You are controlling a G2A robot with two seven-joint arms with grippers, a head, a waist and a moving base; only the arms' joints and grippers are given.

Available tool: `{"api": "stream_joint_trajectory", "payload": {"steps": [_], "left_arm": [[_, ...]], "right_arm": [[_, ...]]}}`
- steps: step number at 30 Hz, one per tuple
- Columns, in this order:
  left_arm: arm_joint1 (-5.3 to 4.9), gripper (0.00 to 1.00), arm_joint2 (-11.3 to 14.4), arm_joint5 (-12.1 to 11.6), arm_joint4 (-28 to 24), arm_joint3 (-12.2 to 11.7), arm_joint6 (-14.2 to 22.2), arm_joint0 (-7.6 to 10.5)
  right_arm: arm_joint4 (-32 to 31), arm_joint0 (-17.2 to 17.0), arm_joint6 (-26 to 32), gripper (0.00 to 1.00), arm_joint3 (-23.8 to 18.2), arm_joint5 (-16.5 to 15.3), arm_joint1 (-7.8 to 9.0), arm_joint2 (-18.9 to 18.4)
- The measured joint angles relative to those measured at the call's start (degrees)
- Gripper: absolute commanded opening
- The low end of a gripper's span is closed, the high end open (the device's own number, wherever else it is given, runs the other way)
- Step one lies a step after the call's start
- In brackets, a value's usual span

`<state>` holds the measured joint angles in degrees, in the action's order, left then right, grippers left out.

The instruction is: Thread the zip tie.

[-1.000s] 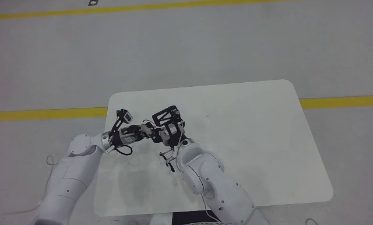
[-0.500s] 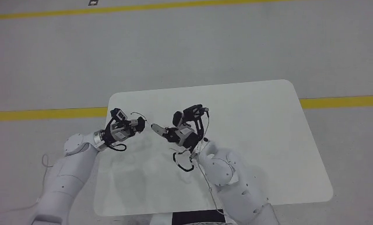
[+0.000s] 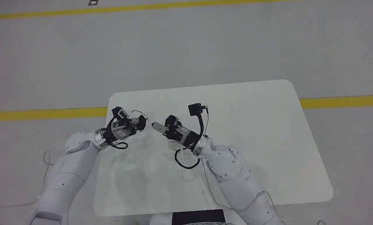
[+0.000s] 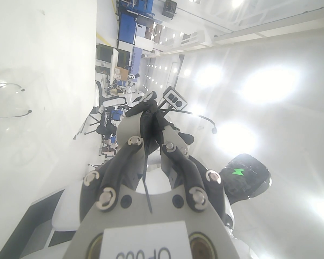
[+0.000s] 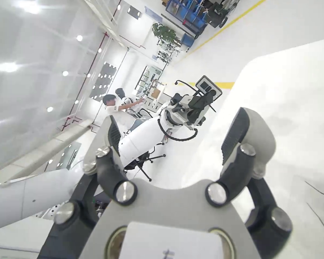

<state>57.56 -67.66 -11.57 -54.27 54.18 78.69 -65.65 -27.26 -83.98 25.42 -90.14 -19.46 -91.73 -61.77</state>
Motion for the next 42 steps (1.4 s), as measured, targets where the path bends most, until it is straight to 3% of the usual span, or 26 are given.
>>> {"api": "stream_joint_trajectory", "payload": {"steps": [3, 7, 14, 21, 24, 30, 35, 42], "left_arm": [[0.03, 0.0, -0.15, 0.54, -0.83, 0.95, -0.81, -0.45], [-0.07, 0.0, -0.56, 0.31, -1.86, 1.2, 1.01, -0.68], [-0.37, 0.0, -0.47, -0.45, -2.81, 2.04, 0.95, -1.17], [-0.41, 0.0, -0.48, -0.96, -2.84, 2.03, 0.95, -1.18], [-0.34, 0.0, -0.29, -0.56, -2.61, 3.43, -0.66, -1.72], [-0.54, 0.0, -0.83, -0.11, -2.47, 5.83, -0.62, -3.09], [-0.56, 0.0, -1.02, 0.71, -3.18, 6.45, 0.16, -3.53], [-0.55, 0.0, -1.1, 1.16, -3.5, 6.4, 0.66, -3.56]], "right_arm": [[9.39, 1.6, 3.06, 1.0, 3.89, -0.02, -0.03, -0.5], [27.65, 4.68, 10.27, 1.0, 9.53, -0.03, 0.04, -1.74], [47.57, 8.29, 20.1, 1.0, 18.89, -0.02, -0.43, -2.26], [48.6, 8.56, 20.46, 1.0, 19.46, -0.02, -0.45, -2.26], [49.86, 8.57, 20.13, 1.0, 19.61, 1.66, -0.45, -1.74], [56.1, 11.41, 22.66, 1.0, 24.68, 3.63, -0.74, -0.58], [61.39, 13.68, 25.75, 0.53, 29.4, 3.22, -1.25, 0.87], [64.01, 16.14, 27.47, 0.43, 34.24, 1.79, -1.91, 3.12]]}}
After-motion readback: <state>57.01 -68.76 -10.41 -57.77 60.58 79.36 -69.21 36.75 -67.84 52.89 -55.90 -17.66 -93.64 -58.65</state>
